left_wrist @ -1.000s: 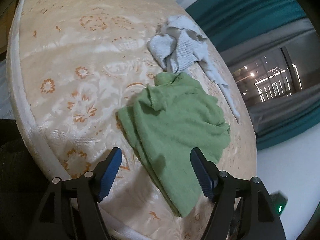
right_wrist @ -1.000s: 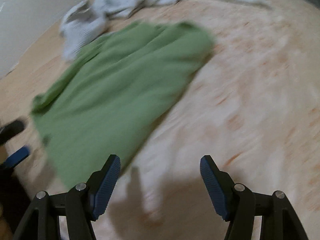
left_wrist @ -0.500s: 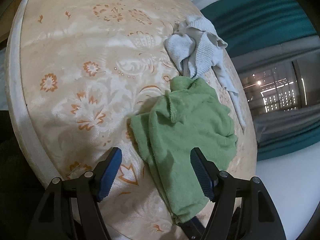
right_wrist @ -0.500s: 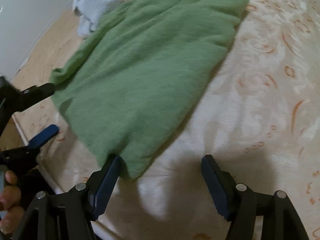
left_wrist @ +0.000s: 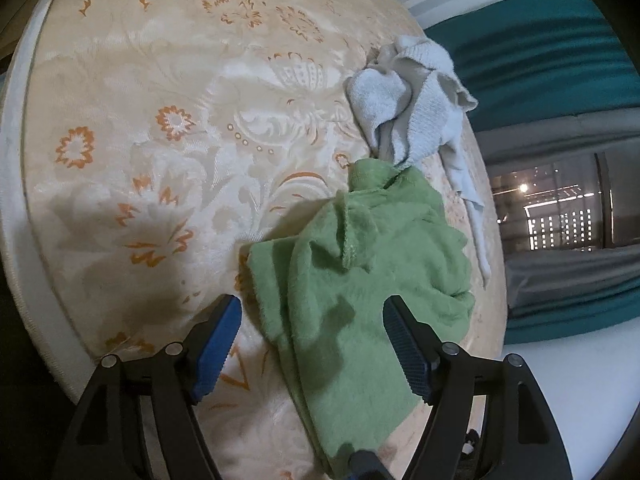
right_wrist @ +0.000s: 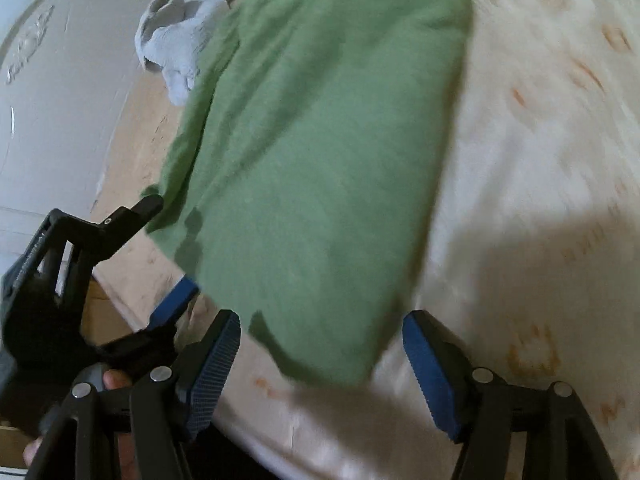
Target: Fold clothes
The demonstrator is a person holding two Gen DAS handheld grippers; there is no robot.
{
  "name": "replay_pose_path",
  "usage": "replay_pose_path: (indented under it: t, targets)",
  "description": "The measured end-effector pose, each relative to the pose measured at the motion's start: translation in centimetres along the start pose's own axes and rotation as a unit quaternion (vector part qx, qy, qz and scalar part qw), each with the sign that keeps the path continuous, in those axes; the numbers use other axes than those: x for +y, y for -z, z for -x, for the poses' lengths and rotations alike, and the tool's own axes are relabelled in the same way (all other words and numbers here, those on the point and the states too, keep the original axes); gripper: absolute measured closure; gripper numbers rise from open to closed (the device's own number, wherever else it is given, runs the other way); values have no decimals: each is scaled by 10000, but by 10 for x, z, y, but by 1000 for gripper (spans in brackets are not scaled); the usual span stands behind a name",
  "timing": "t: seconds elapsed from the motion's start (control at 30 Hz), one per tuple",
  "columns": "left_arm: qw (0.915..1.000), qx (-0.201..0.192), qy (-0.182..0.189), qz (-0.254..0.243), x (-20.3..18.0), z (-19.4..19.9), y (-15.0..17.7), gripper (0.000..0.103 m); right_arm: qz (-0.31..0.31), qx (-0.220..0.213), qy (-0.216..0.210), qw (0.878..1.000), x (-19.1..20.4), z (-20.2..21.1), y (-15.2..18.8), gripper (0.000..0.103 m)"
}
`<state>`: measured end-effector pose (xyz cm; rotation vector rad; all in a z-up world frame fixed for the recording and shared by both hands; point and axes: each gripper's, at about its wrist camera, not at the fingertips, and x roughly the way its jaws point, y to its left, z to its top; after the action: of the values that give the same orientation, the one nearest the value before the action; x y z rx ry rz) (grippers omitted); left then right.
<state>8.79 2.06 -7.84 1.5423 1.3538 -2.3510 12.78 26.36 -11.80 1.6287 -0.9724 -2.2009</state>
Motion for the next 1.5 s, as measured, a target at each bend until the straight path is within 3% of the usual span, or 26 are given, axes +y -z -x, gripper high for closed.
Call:
replay_pose_path:
  t: [0.07, 0.1, 0.17, 0.27, 0.37, 0.53, 0.67, 0.73, 0.87, 1.03, 1.13, 1.2, 1.3, 1.37, 1.5]
  targets:
    - [10000, -89, -7, 3, -3, -3, 1, 21, -200, -152, -196, 9995, -1, -3, -4, 39]
    - [9999, -136, 6, -6, -6, -5, 2, 16, -330, -190, -301, 9988, -3, -5, -6, 59]
    - [9999, -119, 3, -72, -13, -12, 3, 12, -641, -84, -465, 9968, -12, -10, -9, 88]
    - [9998, -41, -51, -210, -23, -22, 4, 12, -1421, 198, -1281, 9813, -37, -18, -8, 90]
    - [9966, 525, 574, 278, -19, -31, 7, 91, -1782, 118, -1677, 9695, -58, -1, -7, 91]
    - [9842, 997, 1324, 631, -29, -25, 22, 92, -1065, -860, -1681, 9762, -37, 81, -15, 92]
    - [9761, 892, 1960, -287, -96, 23, 35, 92, -650, -1741, -1917, 9637, -22, 158, -14, 92]
    - [9671, 1004, 2213, -758, -145, 40, 45, 92, -562, -2179, -2080, 9519, -25, 200, -12, 92]
    - [9497, 1208, 2335, -1699, -241, 47, 84, 92, -546, -3054, -2287, 9227, -52, 282, -10, 92]
    - [9189, 1604, 2255, -2811, -371, 28, 178, 92, -999, -4259, -1932, 8782, -108, 380, -22, 92]
    - [8839, 1743, 2875, -3251, -445, 38, 234, 92, -1145, -4882, -1667, 8490, -132, 443, -25, 92]
    - [8540, 1691, 3347, -3606, -484, 52, 272, 92, -949, -5343, -1291, 8300, -136, 494, -24, 92]
    - [8189, 1755, 3779, -3946, -509, 56, 318, 92, -752, -5832, -759, 8053, -147, 557, -19, 92]
    - [8135, 2003, 3800, -3919, -504, 33, 343, 92, -826, -5903, -362, 8021, -161, 573, -6, 92]
    - [8320, 2868, 2867, -3786, -450, -57, 383, 92, -1293, -5594, 105, 8187, -211, 527, 35, 92]
